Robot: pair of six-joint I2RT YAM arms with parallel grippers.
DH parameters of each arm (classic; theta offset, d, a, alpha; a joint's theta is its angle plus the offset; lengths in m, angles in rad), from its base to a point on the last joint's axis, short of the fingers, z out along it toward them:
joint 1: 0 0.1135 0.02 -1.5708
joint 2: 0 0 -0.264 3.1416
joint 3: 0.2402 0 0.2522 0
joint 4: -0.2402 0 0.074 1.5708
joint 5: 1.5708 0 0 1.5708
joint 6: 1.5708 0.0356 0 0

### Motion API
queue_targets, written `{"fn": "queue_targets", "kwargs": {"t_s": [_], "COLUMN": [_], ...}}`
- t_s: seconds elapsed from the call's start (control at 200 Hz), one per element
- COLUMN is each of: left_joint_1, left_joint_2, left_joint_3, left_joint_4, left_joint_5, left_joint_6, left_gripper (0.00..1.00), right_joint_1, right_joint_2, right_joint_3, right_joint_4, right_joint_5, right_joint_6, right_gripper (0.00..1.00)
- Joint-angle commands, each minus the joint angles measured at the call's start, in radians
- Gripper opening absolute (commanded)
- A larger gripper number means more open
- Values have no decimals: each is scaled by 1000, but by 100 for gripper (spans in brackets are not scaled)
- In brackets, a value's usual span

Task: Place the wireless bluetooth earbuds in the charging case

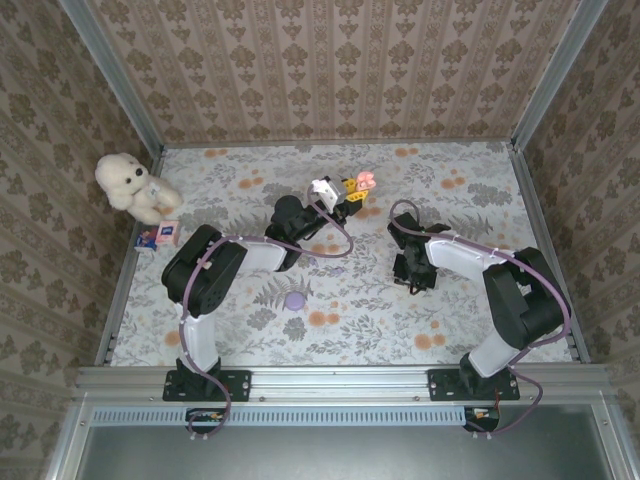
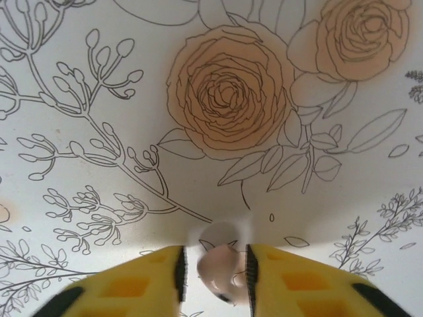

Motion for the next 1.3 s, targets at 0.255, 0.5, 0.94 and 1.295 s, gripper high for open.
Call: {"fn": "queue_targets", "kwargs": {"t_s": [0.255, 0.5, 0.94, 1.295], "left_joint_1": [-9, -8, -10, -8], "left_joint_2": [6, 5, 8, 6], "left_joint_3": [30, 29, 37, 34], "left_joint_4": [39, 40, 39, 39], "left_joint_5": [-1, -3, -6, -6], "left_joint_6": [-20, -22, -26, -22], "left_gripper": [0, 0, 0, 0], "right_joint_1": [-2, 6, 18, 21], "right_joint_2": [17, 50, 122, 131], "right_joint_3": [65, 74, 110, 102], "right_joint_4": [-115, -135, -136, -133], "right_joint_5": [-23, 0, 37, 29], "right_joint_6": [-225, -265, -289, -292], "right_gripper": [49, 45, 39, 32]}}
